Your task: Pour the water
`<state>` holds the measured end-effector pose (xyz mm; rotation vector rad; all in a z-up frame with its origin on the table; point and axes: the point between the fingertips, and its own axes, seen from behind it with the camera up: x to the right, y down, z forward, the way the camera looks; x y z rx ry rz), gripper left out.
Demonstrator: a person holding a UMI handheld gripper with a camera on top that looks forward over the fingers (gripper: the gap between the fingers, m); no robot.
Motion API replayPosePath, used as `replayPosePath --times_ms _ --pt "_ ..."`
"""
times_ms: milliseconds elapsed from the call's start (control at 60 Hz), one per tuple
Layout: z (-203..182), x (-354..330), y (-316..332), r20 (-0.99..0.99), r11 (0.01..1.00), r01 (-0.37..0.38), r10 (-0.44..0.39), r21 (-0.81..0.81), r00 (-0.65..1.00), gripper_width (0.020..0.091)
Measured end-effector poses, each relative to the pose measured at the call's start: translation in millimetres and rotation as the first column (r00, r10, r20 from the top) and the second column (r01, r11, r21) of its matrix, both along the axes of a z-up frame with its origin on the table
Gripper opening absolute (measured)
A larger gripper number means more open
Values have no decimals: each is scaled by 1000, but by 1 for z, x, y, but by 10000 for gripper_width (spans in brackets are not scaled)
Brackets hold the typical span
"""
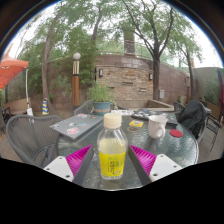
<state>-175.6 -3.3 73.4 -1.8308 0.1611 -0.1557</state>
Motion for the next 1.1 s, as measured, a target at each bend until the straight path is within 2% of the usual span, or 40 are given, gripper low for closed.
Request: replayPosePath --times_ms 67,117,133,150,167,183,250,400,467,500,517,567,650,700,767,850,933,1017,1100 --pt "4 7 17 -4 999 15 -14 51 1000 823" --pt "9 9 27 -9 995 19 -18 97 1000 794" --pt "7 11 33 -13 995 20 -18 99 1000 759" --pt "4 11 34 -18 995 22 -20 95 1000 679" --pt "1 10 37 -25 996 20 -18 88 1000 557" --pt "-2 10 39 -35 997 18 -15 81 999 502" --pt "3 13 44 -20 994 20 -17 111 1000 486" --pt "-1 -4 53 47 993 -88 84 76 995 447" --pt "2 -7 61 -11 993 -116 117 16 993 405" --pt "0 -15 67 -67 987 -162 161 -15 985 400" --pt "-5 -25 72 -91 982 -186 183 -28 979 374" --pt "-6 -28 82 -145 972 -230 221 -48 964 374" --pt "23 -29 111 -208 967 -252 238 -40 949 375" --pt "55 -16 125 -271 965 -263 256 12 928 374" --pt "95 9 149 -429 969 -226 247 101 869 375" --pt "141 43 164 -717 975 -125 222 186 660 373" --pt "132 88 183 -924 975 -31 217 218 315 374" --pt "125 109 187 -981 984 75 169 163 -96 371" --pt "115 135 187 -881 982 145 176 124 -438 372"
